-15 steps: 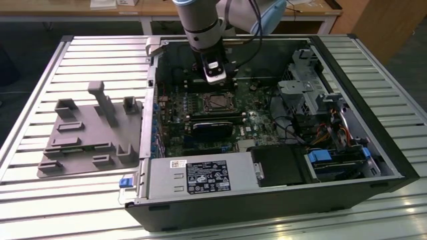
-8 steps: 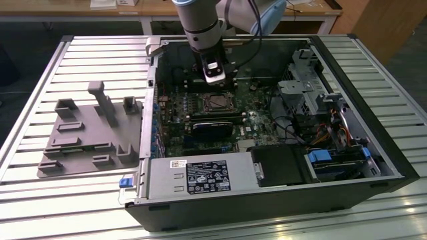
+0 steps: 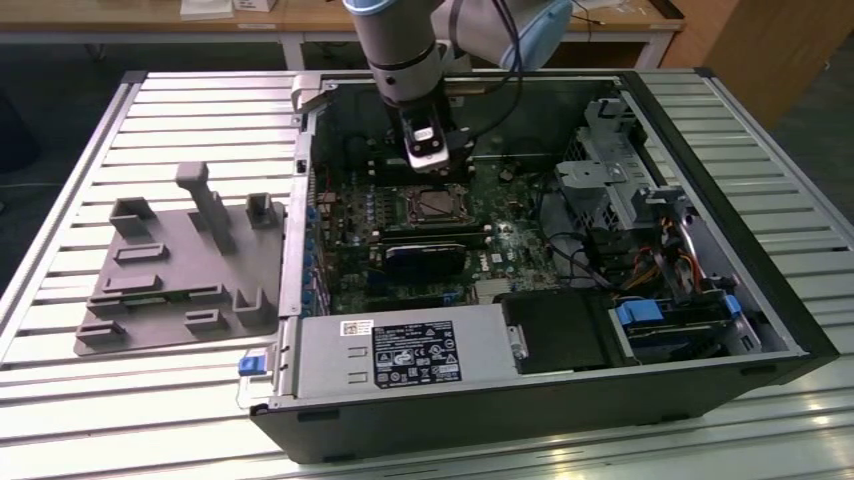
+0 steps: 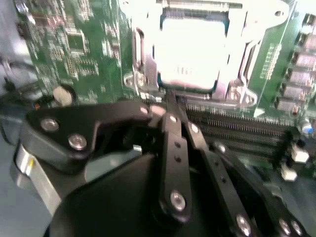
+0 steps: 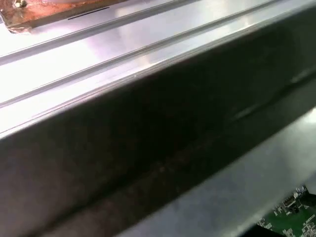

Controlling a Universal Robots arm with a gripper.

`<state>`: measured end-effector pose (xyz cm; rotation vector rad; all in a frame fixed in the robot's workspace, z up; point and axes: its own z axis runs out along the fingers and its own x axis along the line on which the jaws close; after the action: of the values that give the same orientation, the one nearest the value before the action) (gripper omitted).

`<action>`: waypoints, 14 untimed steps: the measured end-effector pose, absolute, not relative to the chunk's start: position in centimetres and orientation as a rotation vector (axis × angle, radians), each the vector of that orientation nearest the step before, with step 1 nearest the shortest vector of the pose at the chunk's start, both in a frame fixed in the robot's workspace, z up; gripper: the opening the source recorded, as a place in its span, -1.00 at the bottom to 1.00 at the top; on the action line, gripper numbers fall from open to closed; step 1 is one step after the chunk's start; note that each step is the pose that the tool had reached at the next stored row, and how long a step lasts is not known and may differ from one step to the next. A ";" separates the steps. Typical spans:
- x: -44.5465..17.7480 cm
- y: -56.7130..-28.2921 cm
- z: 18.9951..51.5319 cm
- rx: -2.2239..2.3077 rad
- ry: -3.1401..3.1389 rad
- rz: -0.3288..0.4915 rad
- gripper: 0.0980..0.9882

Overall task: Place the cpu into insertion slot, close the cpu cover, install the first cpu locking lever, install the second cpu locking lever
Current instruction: 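Install the first cpu locking lever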

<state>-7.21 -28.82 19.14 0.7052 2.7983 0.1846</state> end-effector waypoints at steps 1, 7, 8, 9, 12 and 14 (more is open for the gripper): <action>-7.2 -28.8 19.1 0.708 2.798 0.184 -0.99; -7.2 -28.8 19.2 0.709 2.797 0.185 -0.99; -7.2 -28.8 19.2 0.709 2.797 0.185 -0.99; -7.2 -28.8 19.3 0.709 2.797 0.185 -0.99; -7.2 -28.8 19.9 0.709 2.797 0.185 -0.99; -7.2 -28.8 20.3 0.709 2.797 0.185 -0.99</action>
<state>-7.22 -28.81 20.29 0.7093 2.7973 0.1847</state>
